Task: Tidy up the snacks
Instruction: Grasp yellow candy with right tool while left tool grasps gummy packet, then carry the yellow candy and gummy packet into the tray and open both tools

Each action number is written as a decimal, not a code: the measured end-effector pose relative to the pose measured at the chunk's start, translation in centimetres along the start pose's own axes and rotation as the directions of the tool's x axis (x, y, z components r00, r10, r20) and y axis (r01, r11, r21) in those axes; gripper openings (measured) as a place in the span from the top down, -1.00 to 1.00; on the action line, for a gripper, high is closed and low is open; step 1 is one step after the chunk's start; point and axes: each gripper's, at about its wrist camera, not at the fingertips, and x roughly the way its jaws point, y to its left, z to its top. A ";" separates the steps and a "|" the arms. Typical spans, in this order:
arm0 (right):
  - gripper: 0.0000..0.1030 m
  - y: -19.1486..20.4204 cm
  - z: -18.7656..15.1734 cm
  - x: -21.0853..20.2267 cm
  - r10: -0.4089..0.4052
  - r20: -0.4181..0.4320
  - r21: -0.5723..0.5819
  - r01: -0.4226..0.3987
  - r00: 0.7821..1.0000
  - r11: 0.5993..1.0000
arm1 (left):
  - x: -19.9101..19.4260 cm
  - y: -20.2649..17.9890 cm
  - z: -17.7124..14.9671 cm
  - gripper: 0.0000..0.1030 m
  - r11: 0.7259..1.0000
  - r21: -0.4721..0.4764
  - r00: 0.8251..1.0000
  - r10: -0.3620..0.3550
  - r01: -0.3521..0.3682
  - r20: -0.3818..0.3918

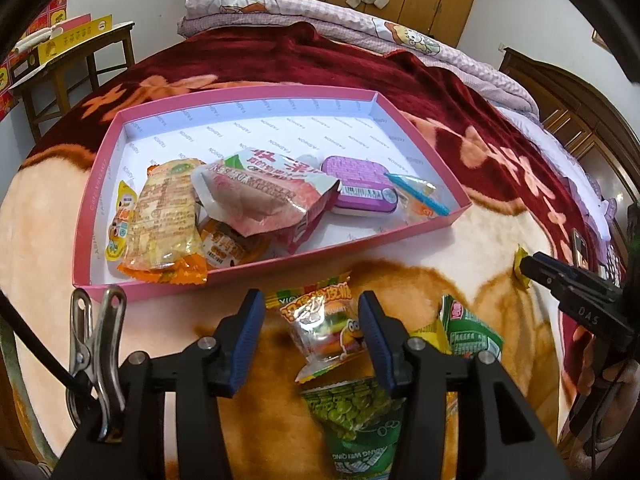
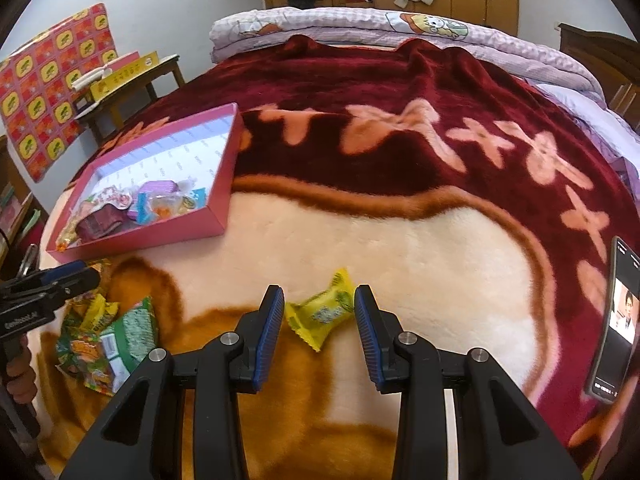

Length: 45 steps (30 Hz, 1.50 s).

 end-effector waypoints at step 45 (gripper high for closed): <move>0.31 0.1 -0.6 0.3 0.024 0.044 0.070 -0.027 0.999 0.997 | -1.5 -1.8 -1.1 0.25 0.994 0.103 0.999 -0.025 0.022 0.029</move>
